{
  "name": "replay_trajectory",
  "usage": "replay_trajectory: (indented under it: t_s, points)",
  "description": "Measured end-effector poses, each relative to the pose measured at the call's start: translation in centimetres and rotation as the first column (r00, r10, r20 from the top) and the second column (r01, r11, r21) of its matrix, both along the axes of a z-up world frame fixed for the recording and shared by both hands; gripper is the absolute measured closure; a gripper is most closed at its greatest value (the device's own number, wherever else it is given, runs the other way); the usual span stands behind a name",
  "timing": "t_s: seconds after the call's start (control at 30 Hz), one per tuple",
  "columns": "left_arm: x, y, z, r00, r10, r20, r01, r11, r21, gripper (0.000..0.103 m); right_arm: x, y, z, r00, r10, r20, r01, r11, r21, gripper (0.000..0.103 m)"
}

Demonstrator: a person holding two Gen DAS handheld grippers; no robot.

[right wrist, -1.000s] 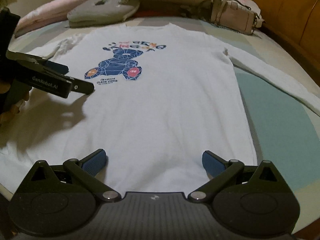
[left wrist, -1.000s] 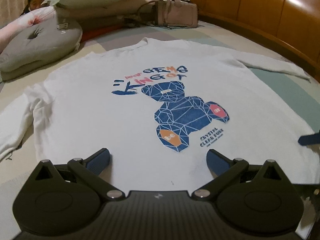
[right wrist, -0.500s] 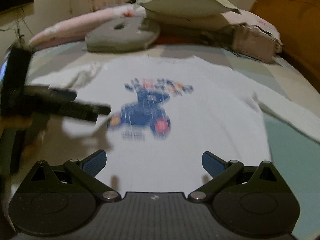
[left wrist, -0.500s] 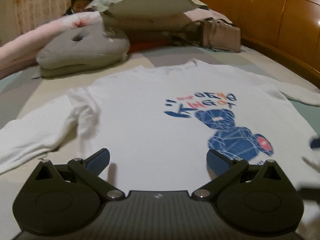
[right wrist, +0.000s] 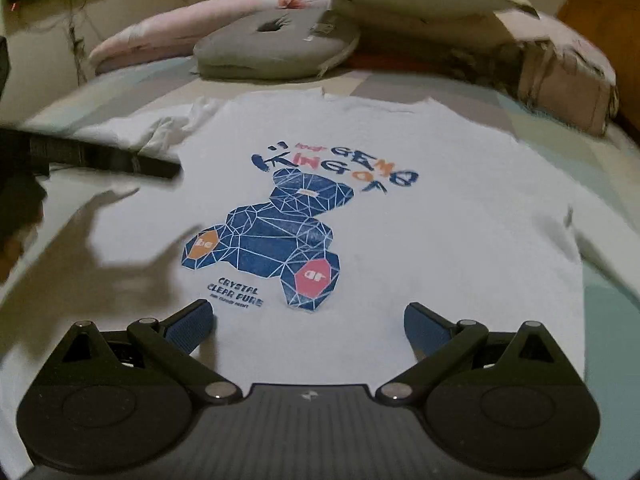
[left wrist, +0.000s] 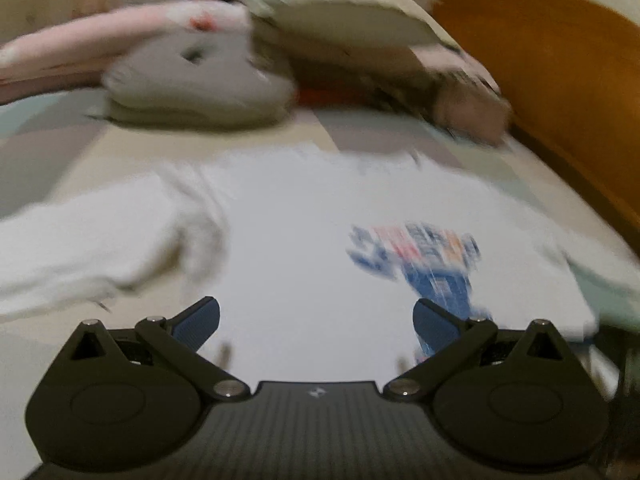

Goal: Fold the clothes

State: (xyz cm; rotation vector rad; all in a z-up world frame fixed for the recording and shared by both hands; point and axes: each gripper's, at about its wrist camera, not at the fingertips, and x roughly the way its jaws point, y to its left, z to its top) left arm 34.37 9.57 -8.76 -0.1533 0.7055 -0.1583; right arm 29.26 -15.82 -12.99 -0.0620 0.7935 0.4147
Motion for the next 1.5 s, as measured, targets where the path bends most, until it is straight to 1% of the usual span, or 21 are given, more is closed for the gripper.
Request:
replay_trajectory:
  t_s: [0.03,0.1,0.13,0.17,0.23,0.3,0.33,0.4,0.43,0.53,0.63,0.7,0.77,0.83,0.93,1.07,1.1,1.2,1.3,1.47,1.5]
  points:
    - [0.7,1.0,0.7,1.0,0.03,0.004,-0.03,0.999,-0.015,0.001,0.0,-0.1,0.0,1.0,-0.003,-0.003,0.003,1.0,0.009,0.0]
    - [2.8,3.7,1.2,0.996,0.088,-0.024,-0.088,0.996,-0.033,0.001,0.1,-0.3,0.1,1.0,-0.01,-0.01,0.01,1.0,0.028,0.0]
    - [3.9,5.0,1.1,0.992,0.12,-0.041,-0.121,0.992,-0.026,0.001,0.2,-0.5,0.1,1.0,-0.016,-0.013,0.017,0.999,0.039,0.0]
    - [4.9,6.3,0.8,0.986,0.154,-0.057,-0.155,0.988,-0.008,0.001,0.2,-0.6,0.1,1.0,-0.023,-0.016,0.024,0.998,0.05,0.0]
    - [6.3,8.8,-0.3,0.973,0.205,-0.101,-0.207,0.978,-0.005,0.001,0.4,-0.7,0.1,0.999,-0.028,-0.016,0.029,0.998,0.053,0.0]
    - [6.9,11.5,-1.8,0.95,0.259,-0.175,-0.271,0.962,-0.045,0.001,0.6,-0.6,0.1,0.999,-0.031,-0.013,0.032,0.998,0.048,0.0]
    - [6.8,12.8,-2.4,0.942,0.269,-0.198,-0.288,0.955,-0.072,0.001,0.6,-0.5,0.1,1.0,-0.028,-0.01,0.029,0.999,0.04,0.0]
    - [5.7,14.9,-2.4,0.946,0.272,-0.178,-0.295,0.949,-0.113,0.001,0.6,-0.3,0.1,1.0,-0.023,-0.005,0.023,0.999,0.026,0.0]
    - [5.1,15.8,-2.1,0.937,0.302,-0.176,-0.322,0.941,-0.101,0.001,0.6,-0.3,0.1,1.0,-0.021,-0.004,0.021,1.0,0.021,0.0]
    - [3.8,18.5,-0.8,0.896,0.403,-0.187,-0.414,0.91,-0.025,0.001,0.7,-0.3,0.1,1.0,-0.021,-0.006,0.021,1.0,0.02,0.0]
    - [1.5,21.6,0.9,0.863,0.479,-0.162,-0.488,0.872,-0.022,0.001,0.6,-0.5,0.2,1.0,-0.026,-0.012,0.026,0.999,0.033,0.0]
    - [-0.1,23.5,1.5,0.844,0.512,-0.163,-0.526,0.848,-0.061,0.001,0.7,-0.5,0.3,0.999,-0.029,-0.018,0.03,0.999,0.044,0.0]
    - [-1.9,25.5,1.3,0.823,0.536,-0.19,-0.562,0.816,-0.135,0.001,0.7,-0.6,0.4,0.999,-0.032,-0.023,0.033,0.998,0.05,0.0]
    - [-3.6,27.3,0.6,0.807,0.548,-0.22,-0.589,0.779,-0.216,0.001,0.7,-0.6,0.3,0.999,-0.034,-0.023,0.035,0.998,0.049,0.0]
    - [-5.7,29.6,-1.1,0.79,0.56,-0.252,-0.613,0.732,-0.296,0.001,0.7,-0.5,0.2,0.999,-0.034,-0.021,0.035,0.998,0.045,0.0]
    - [-7.0,32.1,-3.3,0.767,0.583,-0.267,-0.64,0.662,-0.391,0.001,0.6,-0.2,0.2,0.999,-0.032,-0.012,0.032,0.999,0.028,0.0]
    - [-7.2,32.5,-3.6,0.767,0.585,-0.265,-0.639,0.651,-0.41,0.001,0.6,-0.2,0.1,0.999,-0.032,-0.01,0.033,0.999,0.027,0.0]
    - [-7.4,33.1,-4.1,0.781,0.581,-0.226,-0.615,0.656,-0.438,0.001,0.6,-0.1,0.1,0.999,-0.032,-0.006,0.032,0.999,0.02,0.0]
    - [-7.5,33.8,-4.6,0.774,0.609,-0.177,-0.608,0.635,-0.476,0.001,0.5,-0.1,0.1,1.0,-0.03,-0.005,0.031,0.999,0.022,0.0]
    - [-7.4,35.4,-5.8,0.722,0.684,-0.105,-0.612,0.56,-0.558,0.003,0.6,0.0,0.1,1.0,-0.03,-0.002,0.03,0.999,0.019,0.0]
    - [-7.2,35.5,-5.9,0.712,0.695,-0.099,-0.618,0.553,-0.558,0.005,0.6,0.0,0.1,1.0,-0.03,-0.001,0.03,0.999,0.017,0.0]
